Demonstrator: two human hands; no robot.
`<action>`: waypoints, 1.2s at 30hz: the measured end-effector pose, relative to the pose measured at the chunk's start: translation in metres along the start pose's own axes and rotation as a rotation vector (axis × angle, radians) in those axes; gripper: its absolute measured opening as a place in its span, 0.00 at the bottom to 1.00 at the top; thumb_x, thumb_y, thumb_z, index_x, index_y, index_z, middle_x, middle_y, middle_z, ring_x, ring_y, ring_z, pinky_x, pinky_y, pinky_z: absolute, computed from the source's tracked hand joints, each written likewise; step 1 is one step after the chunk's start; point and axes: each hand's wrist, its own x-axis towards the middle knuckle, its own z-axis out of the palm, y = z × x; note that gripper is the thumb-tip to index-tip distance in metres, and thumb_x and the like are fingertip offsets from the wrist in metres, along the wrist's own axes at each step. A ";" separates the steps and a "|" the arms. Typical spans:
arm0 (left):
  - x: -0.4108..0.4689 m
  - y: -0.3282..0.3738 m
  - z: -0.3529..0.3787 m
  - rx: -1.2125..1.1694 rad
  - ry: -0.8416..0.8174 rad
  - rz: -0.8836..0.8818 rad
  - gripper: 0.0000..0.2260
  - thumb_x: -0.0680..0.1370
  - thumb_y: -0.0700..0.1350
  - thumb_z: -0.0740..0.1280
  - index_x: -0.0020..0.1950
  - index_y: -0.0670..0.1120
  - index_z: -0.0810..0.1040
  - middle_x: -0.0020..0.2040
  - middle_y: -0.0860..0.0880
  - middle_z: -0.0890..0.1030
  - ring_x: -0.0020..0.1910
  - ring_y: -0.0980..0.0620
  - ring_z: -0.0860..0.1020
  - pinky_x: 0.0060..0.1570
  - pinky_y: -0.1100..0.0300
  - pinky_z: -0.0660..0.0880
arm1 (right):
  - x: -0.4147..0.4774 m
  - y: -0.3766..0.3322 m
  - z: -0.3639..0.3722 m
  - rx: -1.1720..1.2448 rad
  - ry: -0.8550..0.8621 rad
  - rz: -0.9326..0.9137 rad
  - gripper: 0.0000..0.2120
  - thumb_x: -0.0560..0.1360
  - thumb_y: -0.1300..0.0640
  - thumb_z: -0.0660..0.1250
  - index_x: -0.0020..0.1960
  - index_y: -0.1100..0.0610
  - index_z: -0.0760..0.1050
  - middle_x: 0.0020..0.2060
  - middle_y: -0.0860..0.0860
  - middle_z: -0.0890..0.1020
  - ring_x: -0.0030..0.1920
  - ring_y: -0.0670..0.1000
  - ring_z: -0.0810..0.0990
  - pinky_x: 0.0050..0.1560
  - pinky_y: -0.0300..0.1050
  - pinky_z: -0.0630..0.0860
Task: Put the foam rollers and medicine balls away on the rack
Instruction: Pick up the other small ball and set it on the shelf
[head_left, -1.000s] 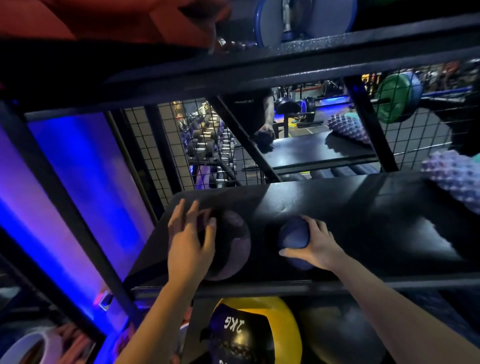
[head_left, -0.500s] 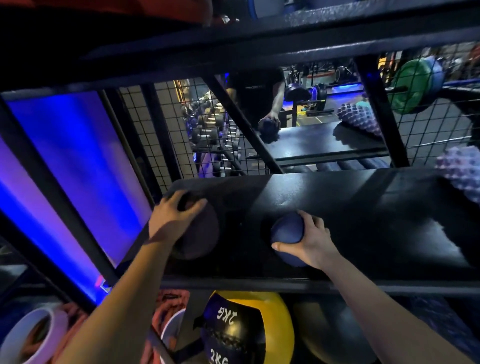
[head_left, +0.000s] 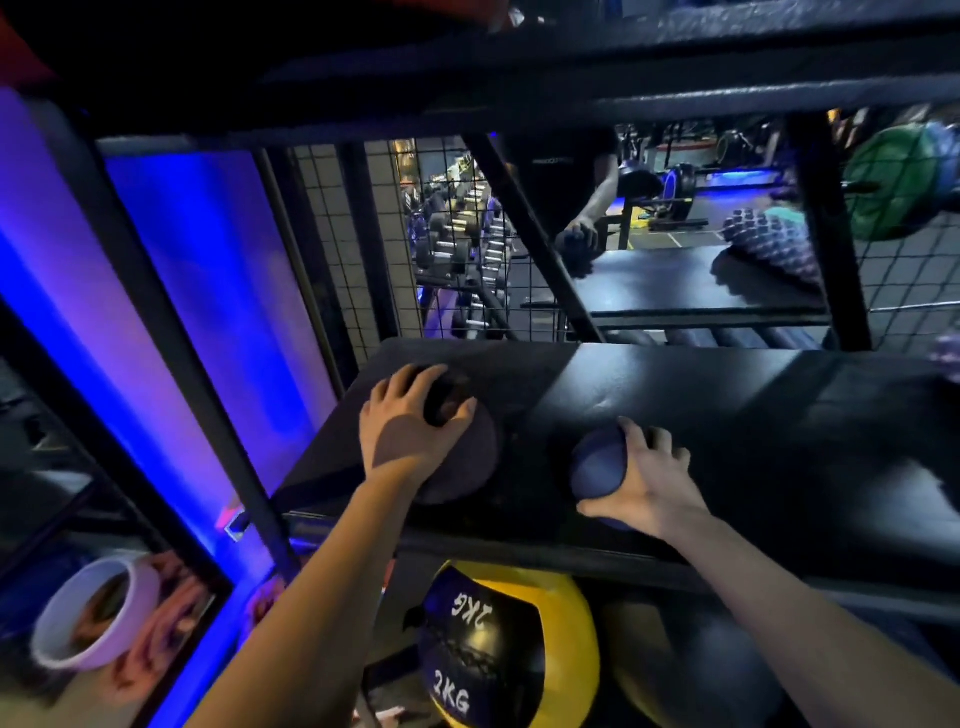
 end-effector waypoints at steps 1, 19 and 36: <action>0.000 -0.003 -0.001 0.002 -0.004 0.010 0.28 0.73 0.72 0.61 0.70 0.63 0.71 0.72 0.56 0.71 0.70 0.45 0.68 0.68 0.47 0.69 | -0.002 -0.002 -0.001 0.027 0.005 0.024 0.64 0.51 0.31 0.78 0.79 0.45 0.52 0.70 0.57 0.63 0.68 0.66 0.65 0.64 0.62 0.74; -0.007 -0.081 -0.016 -0.431 -0.073 0.118 0.25 0.75 0.65 0.67 0.71 0.65 0.70 0.71 0.63 0.68 0.72 0.54 0.68 0.65 0.52 0.71 | -0.012 -0.093 0.032 0.027 -0.040 0.027 0.62 0.52 0.30 0.78 0.79 0.42 0.54 0.72 0.55 0.63 0.70 0.64 0.66 0.70 0.58 0.69; -0.018 -0.057 -0.036 -0.212 -0.264 0.199 0.31 0.73 0.75 0.55 0.74 0.65 0.62 0.81 0.57 0.57 0.81 0.46 0.53 0.74 0.36 0.60 | -0.038 -0.101 0.021 0.306 0.079 0.173 0.55 0.63 0.22 0.68 0.80 0.51 0.57 0.77 0.56 0.61 0.77 0.62 0.61 0.75 0.61 0.62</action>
